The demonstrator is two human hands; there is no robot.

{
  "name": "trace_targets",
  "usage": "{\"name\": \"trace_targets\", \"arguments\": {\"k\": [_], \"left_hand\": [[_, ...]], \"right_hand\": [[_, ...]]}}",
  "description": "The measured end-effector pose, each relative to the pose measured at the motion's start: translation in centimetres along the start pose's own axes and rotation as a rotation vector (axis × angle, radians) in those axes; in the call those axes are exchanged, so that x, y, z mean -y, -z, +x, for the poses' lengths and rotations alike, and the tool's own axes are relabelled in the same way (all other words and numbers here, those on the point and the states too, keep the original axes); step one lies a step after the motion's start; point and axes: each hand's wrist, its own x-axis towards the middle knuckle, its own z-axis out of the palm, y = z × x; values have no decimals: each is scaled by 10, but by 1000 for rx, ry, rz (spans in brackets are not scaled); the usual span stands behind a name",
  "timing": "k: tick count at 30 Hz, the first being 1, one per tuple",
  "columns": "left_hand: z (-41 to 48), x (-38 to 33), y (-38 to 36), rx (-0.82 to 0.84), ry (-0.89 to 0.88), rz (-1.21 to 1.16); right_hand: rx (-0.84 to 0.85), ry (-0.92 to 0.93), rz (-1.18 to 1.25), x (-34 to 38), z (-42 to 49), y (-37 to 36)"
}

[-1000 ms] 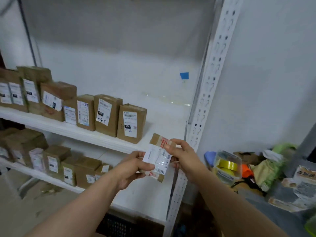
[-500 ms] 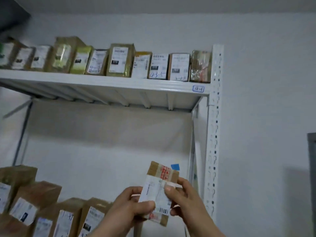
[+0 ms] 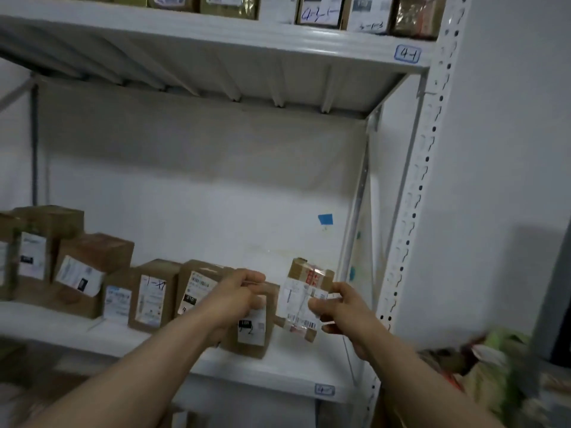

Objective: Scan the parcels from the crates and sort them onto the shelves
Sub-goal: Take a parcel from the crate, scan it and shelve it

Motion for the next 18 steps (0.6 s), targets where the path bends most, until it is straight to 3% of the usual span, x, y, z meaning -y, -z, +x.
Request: {"name": "trace_targets", "arguments": {"k": [7, 18], "left_hand": [[15, 75, -12, -95, 212, -37], [45, 113, -57, -147, 369, -56]], "right_hand": [[10, -243, -226, -99, 65, -16], [52, -214, -335, -150, 132, -37]]}}
